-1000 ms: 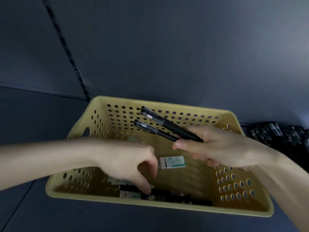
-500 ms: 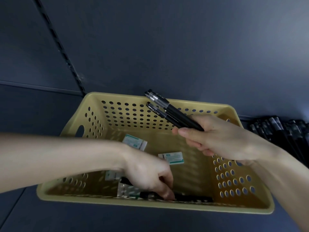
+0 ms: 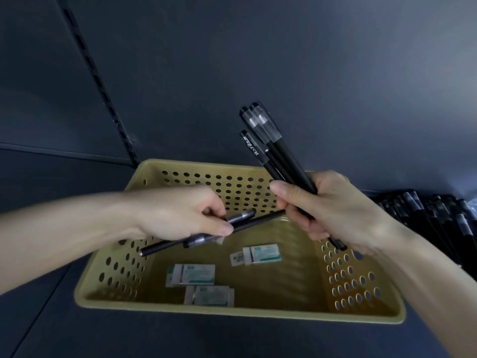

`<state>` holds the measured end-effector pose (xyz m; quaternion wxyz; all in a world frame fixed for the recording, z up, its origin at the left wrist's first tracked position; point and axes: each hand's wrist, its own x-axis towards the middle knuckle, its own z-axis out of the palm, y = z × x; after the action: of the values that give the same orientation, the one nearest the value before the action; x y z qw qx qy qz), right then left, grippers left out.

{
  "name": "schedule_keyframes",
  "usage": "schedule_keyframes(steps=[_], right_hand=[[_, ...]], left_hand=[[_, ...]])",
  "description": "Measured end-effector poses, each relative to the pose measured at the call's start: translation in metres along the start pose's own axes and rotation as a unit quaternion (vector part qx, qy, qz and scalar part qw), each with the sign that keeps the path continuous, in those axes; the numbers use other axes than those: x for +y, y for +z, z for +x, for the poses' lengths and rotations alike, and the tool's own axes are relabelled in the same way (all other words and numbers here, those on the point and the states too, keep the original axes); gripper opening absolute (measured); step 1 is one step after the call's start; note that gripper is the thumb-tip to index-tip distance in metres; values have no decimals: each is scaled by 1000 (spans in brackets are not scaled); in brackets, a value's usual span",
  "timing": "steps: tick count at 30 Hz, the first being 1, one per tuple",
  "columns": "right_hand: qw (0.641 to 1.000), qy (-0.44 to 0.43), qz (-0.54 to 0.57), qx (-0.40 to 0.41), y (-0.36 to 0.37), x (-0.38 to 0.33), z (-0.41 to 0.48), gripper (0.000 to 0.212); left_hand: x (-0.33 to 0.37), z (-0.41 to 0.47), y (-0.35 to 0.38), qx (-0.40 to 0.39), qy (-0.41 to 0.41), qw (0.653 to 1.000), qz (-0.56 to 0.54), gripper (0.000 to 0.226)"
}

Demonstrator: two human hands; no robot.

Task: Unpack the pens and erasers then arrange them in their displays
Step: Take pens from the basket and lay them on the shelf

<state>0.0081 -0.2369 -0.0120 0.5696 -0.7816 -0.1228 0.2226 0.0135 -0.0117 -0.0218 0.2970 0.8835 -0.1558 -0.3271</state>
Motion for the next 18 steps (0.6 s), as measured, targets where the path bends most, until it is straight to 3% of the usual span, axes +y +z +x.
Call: schedule_keyframes(steps=[4, 7, 14, 18], right_hand=[[1000, 15, 12, 3, 3, -3, -1, 42], [998, 15, 53, 18, 7, -11, 0, 34], [988, -12, 137, 70, 19, -22, 1, 23], [992, -18, 109, 60, 19, -21, -2, 27]], left_hand=[[3, -13, 5, 94, 6, 979, -182, 26], [14, -17, 11, 102, 30, 945, -308, 32], [28, -14, 20, 138, 80, 919, -360, 31], [20, -16, 11, 205, 84, 875, -430, 30]])
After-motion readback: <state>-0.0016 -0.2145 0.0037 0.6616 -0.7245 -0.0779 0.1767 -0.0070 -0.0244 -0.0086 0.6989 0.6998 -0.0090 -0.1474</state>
